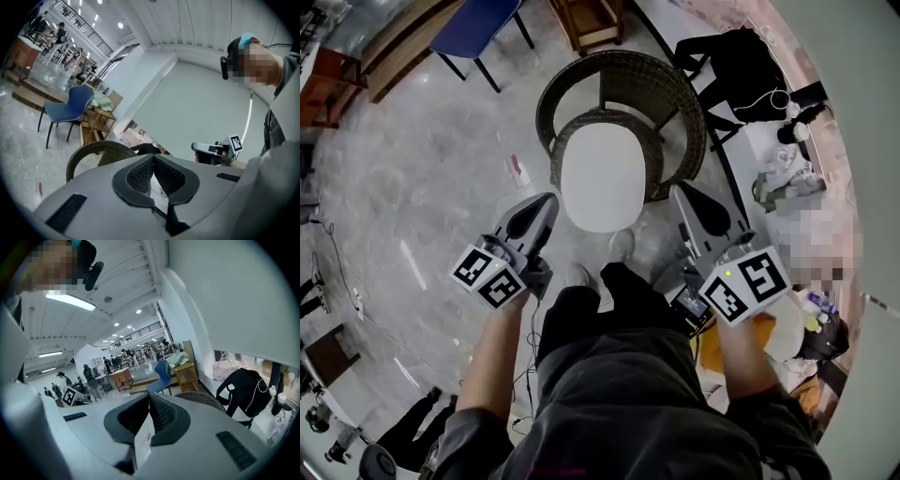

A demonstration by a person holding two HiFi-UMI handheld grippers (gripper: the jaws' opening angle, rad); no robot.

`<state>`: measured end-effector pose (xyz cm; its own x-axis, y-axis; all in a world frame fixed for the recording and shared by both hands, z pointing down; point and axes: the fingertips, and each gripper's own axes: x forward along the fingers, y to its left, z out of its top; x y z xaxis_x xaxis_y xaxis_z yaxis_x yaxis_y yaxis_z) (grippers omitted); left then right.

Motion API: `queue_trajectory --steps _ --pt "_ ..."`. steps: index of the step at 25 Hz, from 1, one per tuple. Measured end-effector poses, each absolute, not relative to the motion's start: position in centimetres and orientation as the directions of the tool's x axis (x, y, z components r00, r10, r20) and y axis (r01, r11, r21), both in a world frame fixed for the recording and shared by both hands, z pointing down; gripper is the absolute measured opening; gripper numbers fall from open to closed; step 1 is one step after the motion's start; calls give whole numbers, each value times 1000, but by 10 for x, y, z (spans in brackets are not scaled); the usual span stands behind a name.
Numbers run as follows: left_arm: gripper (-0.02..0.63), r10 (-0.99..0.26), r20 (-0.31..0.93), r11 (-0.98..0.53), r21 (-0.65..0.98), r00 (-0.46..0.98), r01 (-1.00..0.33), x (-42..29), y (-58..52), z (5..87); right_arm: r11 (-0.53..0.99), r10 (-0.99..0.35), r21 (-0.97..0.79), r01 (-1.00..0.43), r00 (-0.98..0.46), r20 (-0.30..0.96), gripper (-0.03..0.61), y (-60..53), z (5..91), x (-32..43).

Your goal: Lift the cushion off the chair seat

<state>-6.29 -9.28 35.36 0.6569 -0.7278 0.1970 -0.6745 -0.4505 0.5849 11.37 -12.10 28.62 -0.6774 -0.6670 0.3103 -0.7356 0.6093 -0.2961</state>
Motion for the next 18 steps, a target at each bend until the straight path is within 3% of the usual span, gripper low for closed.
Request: queue_trajectory --steps 10,18 --pt "104 -726 325 -225 721 607 -655 -101 -91 545 624 -584 -322 -712 -699 412 9 -148 388 88" --pt "133 -684 417 -75 776 598 -626 -121 -69 689 632 -544 -329 -702 -704 456 9 -155 455 63"
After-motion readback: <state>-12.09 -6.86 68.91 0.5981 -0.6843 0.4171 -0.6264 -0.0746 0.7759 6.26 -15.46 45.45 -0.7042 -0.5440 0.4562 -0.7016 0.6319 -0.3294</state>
